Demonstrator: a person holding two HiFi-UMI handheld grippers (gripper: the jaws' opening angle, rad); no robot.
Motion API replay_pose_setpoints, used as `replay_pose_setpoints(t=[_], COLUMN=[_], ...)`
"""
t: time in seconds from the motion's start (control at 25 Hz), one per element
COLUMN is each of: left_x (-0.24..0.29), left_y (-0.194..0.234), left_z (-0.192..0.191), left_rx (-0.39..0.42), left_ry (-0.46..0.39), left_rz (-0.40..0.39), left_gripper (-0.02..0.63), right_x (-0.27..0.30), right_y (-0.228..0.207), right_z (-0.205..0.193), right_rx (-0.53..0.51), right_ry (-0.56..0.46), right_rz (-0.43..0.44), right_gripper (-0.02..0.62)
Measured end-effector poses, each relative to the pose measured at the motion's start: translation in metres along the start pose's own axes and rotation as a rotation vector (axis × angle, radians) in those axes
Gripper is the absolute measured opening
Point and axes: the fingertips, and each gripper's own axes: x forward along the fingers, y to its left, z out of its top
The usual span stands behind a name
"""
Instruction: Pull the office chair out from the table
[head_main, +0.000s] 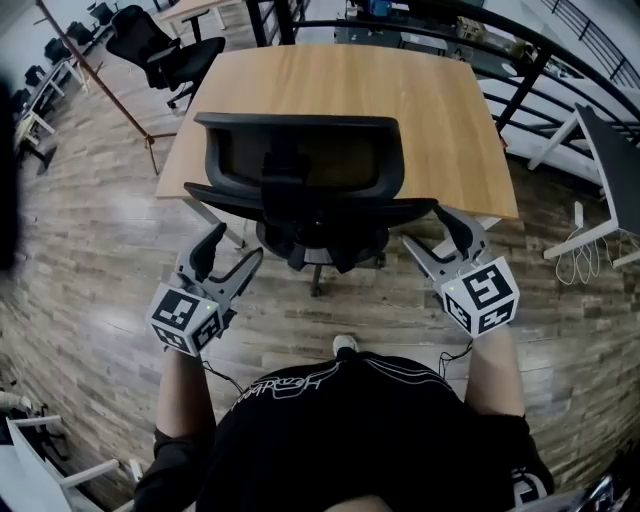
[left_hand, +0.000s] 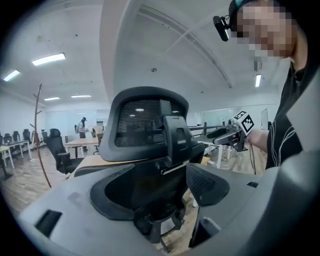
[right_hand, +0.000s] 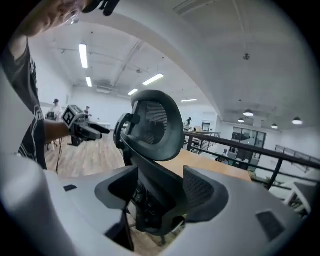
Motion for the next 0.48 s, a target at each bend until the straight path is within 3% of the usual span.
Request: replay_pose_setpoints(t=[0.24, 0.48], left_x=[0.006, 0.016], left_y=[0.053, 0.102], left_z=[-0.019, -0.032], left_rx=[0.087, 0.209], left_ry=[0.108, 0.215], left_rz=[0.109, 0.146], left_gripper=[0.296, 0.296], right_x=[0.031, 0.049], right_y=[-0.018, -0.026], right_z=[-0.025, -0.027], right_rx=[-0.309, -0.322], right_ry=[0.174, 0.228], right_rz=[-0.055, -0.092], right_gripper=[0.287, 0.287])
